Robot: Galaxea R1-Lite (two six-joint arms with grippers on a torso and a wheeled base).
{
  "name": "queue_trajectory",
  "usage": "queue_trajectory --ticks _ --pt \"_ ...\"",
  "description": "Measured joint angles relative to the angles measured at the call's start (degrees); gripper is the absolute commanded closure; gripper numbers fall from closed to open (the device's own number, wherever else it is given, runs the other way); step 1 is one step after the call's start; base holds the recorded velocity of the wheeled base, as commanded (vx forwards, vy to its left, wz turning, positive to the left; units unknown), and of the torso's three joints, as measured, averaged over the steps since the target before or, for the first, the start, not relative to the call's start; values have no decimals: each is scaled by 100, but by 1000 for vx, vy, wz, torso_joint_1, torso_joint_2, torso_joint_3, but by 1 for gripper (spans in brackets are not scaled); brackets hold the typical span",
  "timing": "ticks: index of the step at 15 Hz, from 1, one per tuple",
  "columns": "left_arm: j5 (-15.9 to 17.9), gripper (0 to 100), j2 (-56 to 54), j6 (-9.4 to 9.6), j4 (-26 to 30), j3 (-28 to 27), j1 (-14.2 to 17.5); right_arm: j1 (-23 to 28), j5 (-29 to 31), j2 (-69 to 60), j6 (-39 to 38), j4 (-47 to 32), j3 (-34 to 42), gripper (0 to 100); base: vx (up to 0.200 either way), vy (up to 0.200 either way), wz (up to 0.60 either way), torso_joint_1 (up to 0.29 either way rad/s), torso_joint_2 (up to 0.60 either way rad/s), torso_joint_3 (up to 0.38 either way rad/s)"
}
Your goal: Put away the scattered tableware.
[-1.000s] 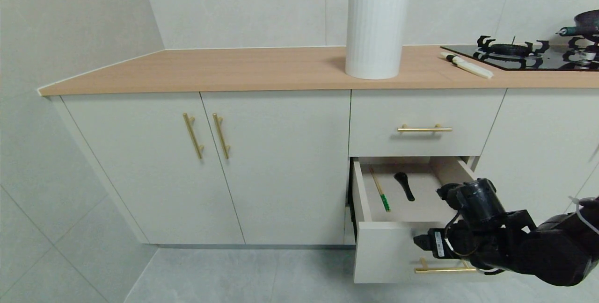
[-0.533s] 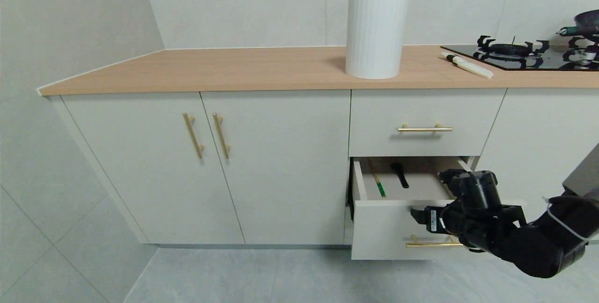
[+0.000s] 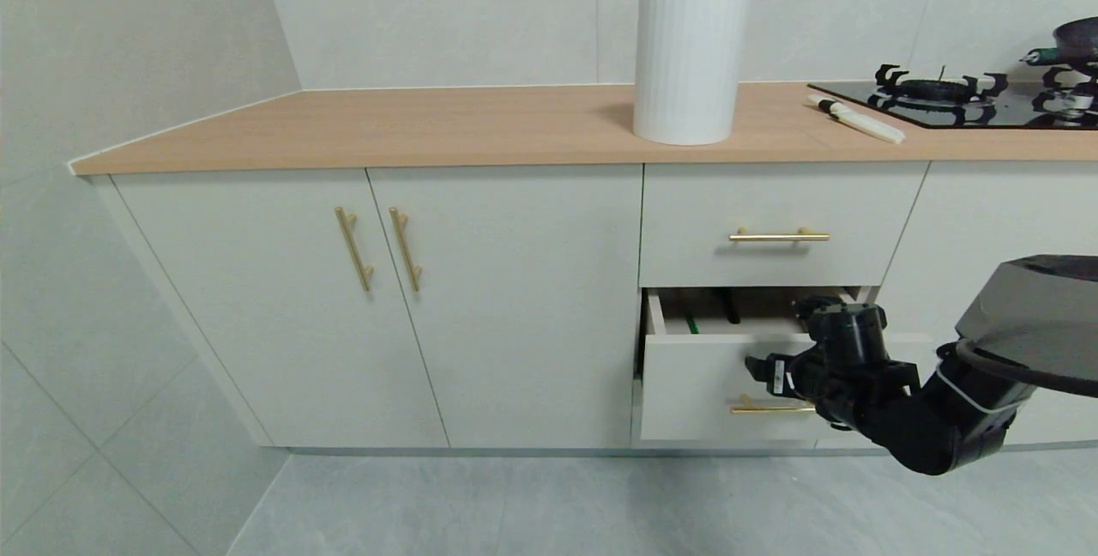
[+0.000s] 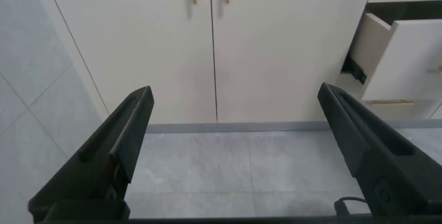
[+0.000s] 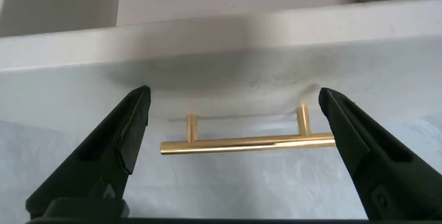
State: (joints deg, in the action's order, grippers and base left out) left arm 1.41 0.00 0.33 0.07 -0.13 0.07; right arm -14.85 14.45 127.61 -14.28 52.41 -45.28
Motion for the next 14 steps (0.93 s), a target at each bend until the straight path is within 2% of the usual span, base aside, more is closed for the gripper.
queue_trajectory --ticks 5,14 --pt "0 0 0 0 2 0 0 341 20 723 -113 828 -386 0 0 0 0 0 0 0" --pt "0 0 0 2 2 0 0 527 162 1409 -1070 830 -1534 0 0 0 0 0 0 0"
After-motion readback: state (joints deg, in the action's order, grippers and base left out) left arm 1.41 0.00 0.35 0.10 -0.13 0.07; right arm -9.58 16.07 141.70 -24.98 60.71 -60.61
